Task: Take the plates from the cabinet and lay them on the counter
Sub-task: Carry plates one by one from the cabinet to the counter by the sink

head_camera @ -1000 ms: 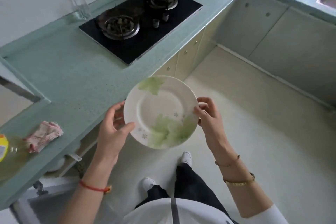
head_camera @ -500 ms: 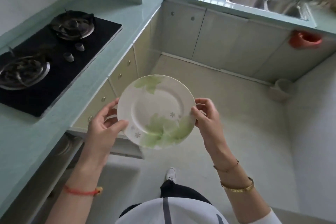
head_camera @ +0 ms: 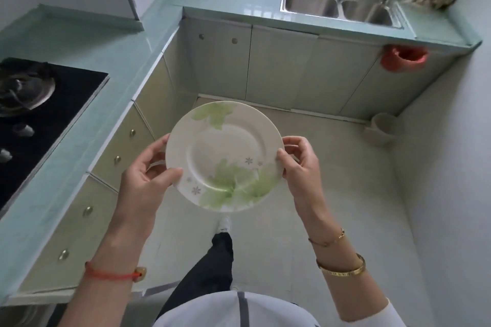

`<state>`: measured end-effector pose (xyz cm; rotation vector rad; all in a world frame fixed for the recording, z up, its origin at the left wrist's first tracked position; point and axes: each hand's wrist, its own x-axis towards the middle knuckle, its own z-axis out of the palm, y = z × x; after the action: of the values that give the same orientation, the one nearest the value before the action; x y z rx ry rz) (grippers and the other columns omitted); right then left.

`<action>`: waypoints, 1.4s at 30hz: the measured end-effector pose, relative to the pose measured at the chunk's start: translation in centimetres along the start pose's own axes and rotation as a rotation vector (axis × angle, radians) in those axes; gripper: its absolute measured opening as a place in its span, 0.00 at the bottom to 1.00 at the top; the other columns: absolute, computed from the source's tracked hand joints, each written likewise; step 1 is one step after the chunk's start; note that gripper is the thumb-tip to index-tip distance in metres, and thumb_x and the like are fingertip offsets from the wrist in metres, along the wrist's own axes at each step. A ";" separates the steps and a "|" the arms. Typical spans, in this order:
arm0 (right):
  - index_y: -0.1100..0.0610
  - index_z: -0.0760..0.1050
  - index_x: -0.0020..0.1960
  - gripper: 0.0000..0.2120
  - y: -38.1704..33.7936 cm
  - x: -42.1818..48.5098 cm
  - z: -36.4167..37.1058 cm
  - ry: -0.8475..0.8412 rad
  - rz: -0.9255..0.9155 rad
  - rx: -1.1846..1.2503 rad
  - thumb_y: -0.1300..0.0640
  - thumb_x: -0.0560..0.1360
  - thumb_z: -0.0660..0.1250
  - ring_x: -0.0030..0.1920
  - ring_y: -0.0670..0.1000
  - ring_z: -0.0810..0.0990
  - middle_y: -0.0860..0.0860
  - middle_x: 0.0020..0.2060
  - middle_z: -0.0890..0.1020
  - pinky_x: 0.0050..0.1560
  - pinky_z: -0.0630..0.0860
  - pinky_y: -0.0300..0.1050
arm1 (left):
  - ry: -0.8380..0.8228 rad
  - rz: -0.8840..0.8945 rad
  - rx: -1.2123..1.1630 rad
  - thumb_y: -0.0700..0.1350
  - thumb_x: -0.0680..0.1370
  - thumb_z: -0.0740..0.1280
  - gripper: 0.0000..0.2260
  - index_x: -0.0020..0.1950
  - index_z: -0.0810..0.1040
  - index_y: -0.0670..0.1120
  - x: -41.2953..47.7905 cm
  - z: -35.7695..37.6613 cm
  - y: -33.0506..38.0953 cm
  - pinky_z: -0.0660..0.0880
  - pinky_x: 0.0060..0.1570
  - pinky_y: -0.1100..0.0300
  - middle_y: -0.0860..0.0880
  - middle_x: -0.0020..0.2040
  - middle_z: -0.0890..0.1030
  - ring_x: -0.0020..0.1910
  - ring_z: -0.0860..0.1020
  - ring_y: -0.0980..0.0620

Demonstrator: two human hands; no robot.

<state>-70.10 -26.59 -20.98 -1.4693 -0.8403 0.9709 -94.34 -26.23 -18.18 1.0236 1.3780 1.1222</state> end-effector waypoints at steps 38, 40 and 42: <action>0.52 0.76 0.50 0.06 -10.3 77.6 13.2 -0.067 -0.091 -0.132 0.60 0.76 0.64 0.38 0.40 0.78 0.47 0.42 0.81 0.38 0.76 0.34 | 0.109 0.081 0.027 0.28 0.74 0.68 0.29 0.69 0.77 0.52 71.2 26.5 14.5 0.78 0.42 0.73 0.53 0.58 0.82 0.46 0.82 0.69; 0.54 0.76 0.51 0.05 -10.5 81.3 14.7 -0.097 -0.088 -0.145 0.60 0.76 0.64 0.37 0.38 0.77 0.47 0.42 0.81 0.37 0.75 0.32 | 0.161 0.064 0.020 0.27 0.74 0.67 0.29 0.70 0.76 0.50 74.1 27.4 14.9 0.78 0.42 0.72 0.52 0.59 0.81 0.45 0.81 0.70; 0.55 0.76 0.52 0.06 -10.5 85.0 16.6 -0.129 -0.081 -0.163 0.60 0.76 0.64 0.36 0.37 0.76 0.46 0.42 0.80 0.36 0.74 0.31 | 0.204 0.040 0.011 0.27 0.74 0.67 0.29 0.71 0.75 0.50 77.3 27.7 15.2 0.76 0.44 0.70 0.52 0.59 0.81 0.46 0.81 0.67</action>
<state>-50.59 58.47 -20.73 -1.5096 -1.0858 0.9622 -74.22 54.84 -19.15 0.9690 1.5317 1.2775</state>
